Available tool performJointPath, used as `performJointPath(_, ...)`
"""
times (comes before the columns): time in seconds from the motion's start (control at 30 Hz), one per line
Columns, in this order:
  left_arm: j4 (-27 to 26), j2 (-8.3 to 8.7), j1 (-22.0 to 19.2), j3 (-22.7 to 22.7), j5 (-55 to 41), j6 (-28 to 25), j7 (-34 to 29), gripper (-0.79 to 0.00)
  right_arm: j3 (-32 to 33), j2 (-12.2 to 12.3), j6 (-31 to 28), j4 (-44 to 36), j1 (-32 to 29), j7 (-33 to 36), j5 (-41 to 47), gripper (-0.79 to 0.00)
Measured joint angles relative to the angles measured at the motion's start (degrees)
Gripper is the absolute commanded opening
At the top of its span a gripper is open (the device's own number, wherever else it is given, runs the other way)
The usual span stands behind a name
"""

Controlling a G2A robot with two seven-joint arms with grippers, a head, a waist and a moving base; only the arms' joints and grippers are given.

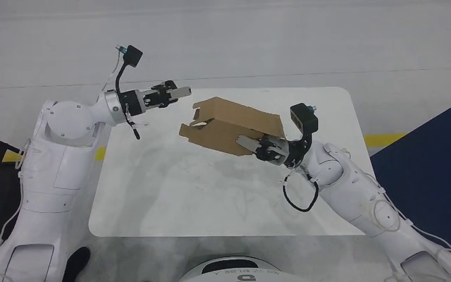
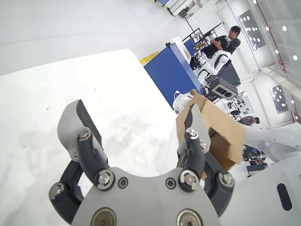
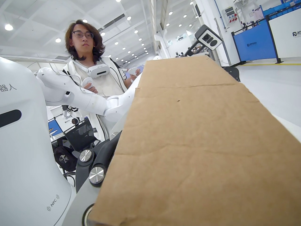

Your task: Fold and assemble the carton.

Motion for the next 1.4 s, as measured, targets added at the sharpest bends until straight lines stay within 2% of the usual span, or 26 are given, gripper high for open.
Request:
performJointPath(0.1,-4.17,0.35,1.15,-0.46,2.56,0.05,-1.00,0.000,-0.37,-0.02,0.00,0.18,0.32,-0.03,-0.03,-0.785)
performJointPath(0.23,-8.42,0.50,2.27,1.23,8.05,0.86,-1.40,0.000,-0.67,0.00,0.00,0.29,0.70,-0.05,0.08,-0.785)
performJointPath(0.37,-9.61,0.36,2.22,3.52,9.91,1.17,-1.96,0.000,-0.65,0.10,0.00,0.20,0.87,-0.10,0.04,-0.785)
performJointPath(0.6,-8.97,0.17,0.73,5.77,11.64,1.00,-2.32,0.000,-0.57,0.29,0.00,0.18,1.02,-0.38,0.27,-0.785)
performJointPath(0.9,-7.06,0.23,-0.24,5.38,10.44,0.75,-1.95,0.000,-1.25,0.22,0.00,0.36,1.95,-0.19,0.62,-0.785)
performJointPath(1.1,-5.71,0.58,0.45,3.32,7.65,-0.22,-2.09,0.000,-1.43,0.18,0.00,0.95,2.23,-0.75,1.19,-0.785)
performJointPath(1.4,-3.47,1.35,2.14,-2.08,4.69,-0.31,0.04,0.000,-1.27,0.25,0.00,2.15,2.25,-1.15,2.56,-0.785)
